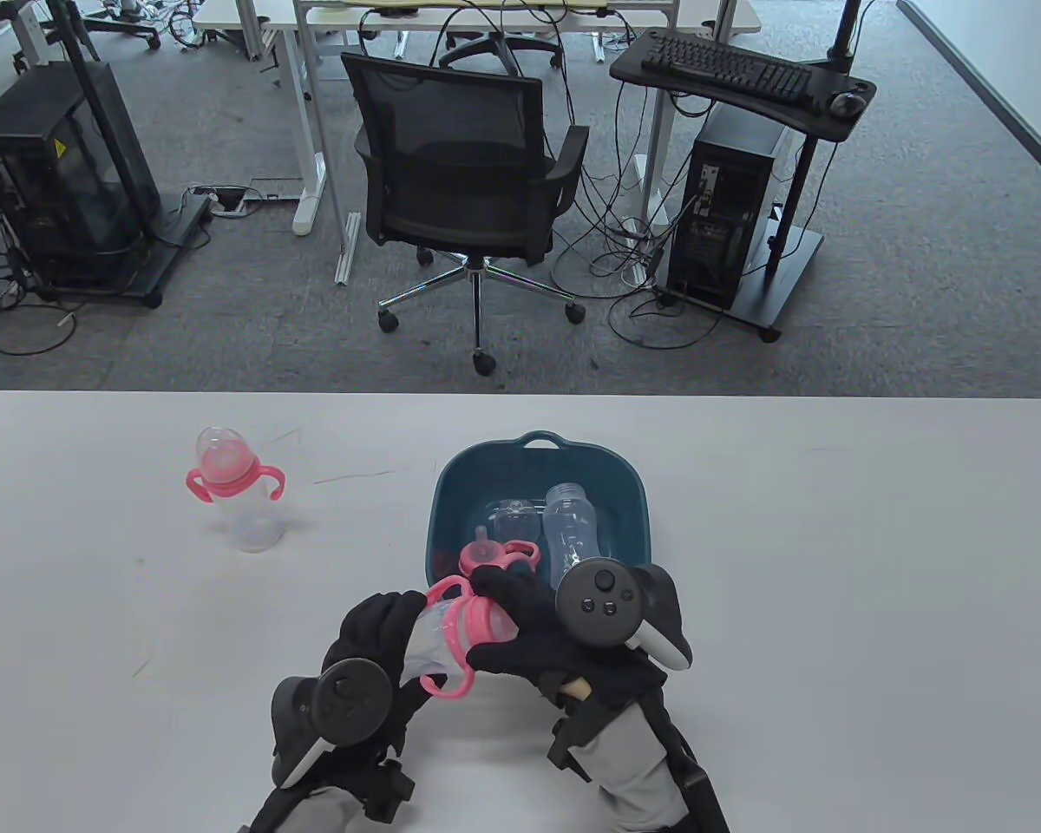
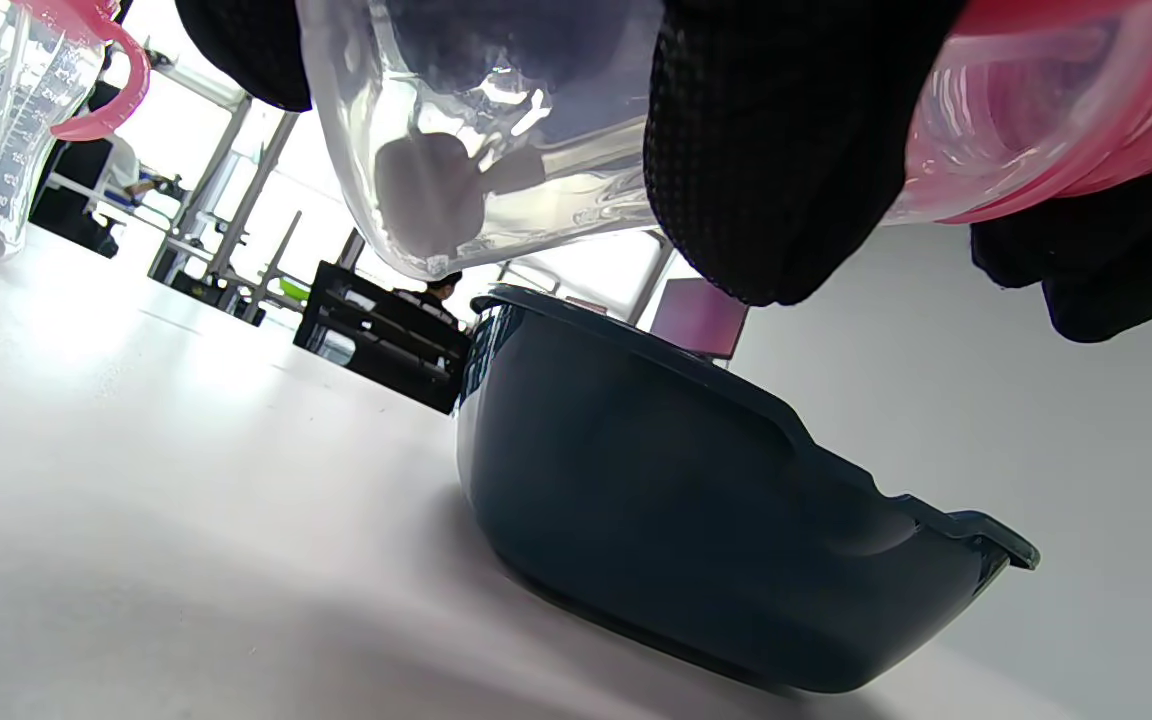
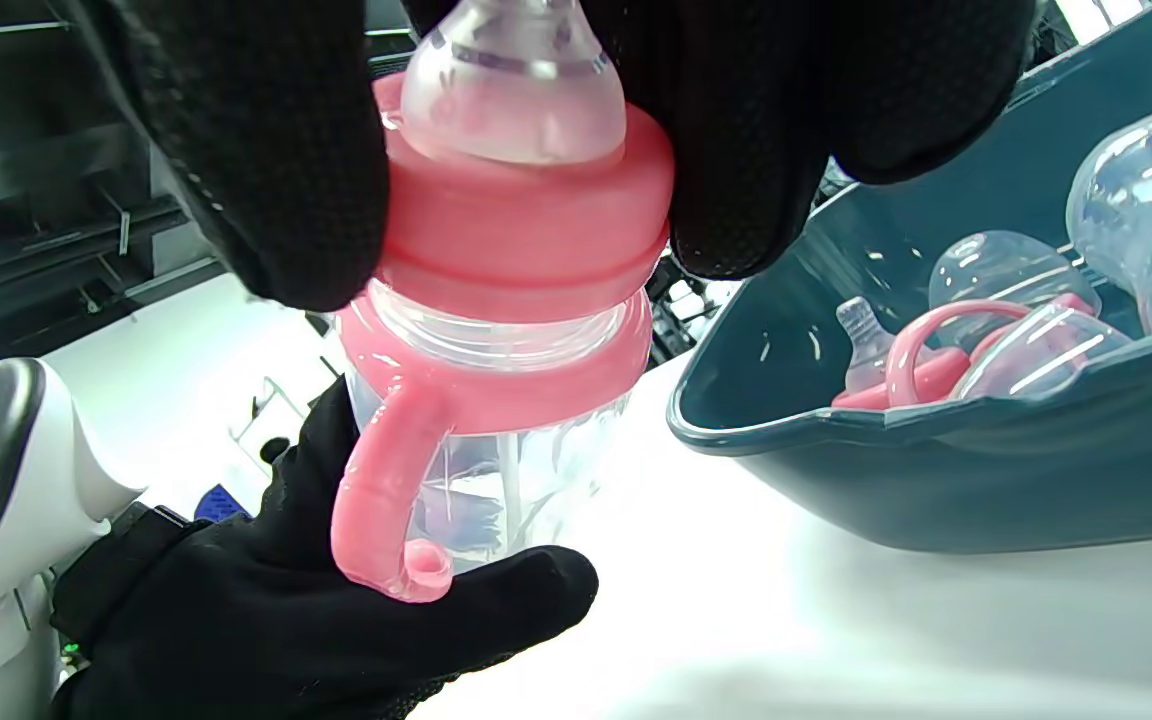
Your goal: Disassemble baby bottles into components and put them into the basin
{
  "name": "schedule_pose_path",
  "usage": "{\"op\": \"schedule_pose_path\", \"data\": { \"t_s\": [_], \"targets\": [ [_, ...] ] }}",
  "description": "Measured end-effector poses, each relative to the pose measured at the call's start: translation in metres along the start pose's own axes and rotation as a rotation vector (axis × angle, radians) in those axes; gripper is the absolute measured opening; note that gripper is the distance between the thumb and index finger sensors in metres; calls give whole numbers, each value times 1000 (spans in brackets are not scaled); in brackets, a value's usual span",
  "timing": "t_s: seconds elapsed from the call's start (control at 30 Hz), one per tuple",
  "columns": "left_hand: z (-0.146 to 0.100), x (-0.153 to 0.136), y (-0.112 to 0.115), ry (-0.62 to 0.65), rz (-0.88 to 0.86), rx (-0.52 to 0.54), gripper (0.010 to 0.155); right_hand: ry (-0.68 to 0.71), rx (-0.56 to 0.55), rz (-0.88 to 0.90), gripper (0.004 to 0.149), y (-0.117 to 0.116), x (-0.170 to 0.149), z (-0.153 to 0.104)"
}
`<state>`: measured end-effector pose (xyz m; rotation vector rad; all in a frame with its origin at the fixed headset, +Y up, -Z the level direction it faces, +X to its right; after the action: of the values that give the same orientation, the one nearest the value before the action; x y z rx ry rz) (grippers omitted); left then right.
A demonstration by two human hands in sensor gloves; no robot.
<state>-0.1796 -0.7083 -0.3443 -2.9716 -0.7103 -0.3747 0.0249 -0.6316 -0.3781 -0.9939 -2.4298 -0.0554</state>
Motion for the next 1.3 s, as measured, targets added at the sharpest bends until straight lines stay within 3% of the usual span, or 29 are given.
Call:
{"op": "schedule_pose_path", "data": {
  "t_s": [0.4,1.0,1.3],
  "targets": [
    [0,-3,0,-24,-2,-14,91,75,-121,18,78,26,12,-9],
    [2,-6,1,-53,1,-31,91,210,-478,46,77,72,29,-33],
    [2,-9,1,-65,-5,-34,91,177,-538,4,77,85,19,-39]
  ]
}}
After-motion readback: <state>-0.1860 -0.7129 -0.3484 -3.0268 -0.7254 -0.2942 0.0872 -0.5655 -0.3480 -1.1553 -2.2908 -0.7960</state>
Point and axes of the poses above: the tracker on the back of each hand, its own x axis roughly to the thumb side, its own z axis roughly from the wrist to the fingertips, y = z × x, the point moved 4 cm from there along z, roughly from the wrist to the fingertips, and after that the axes turned 8 degrees about -x, right-handed, at the moved point
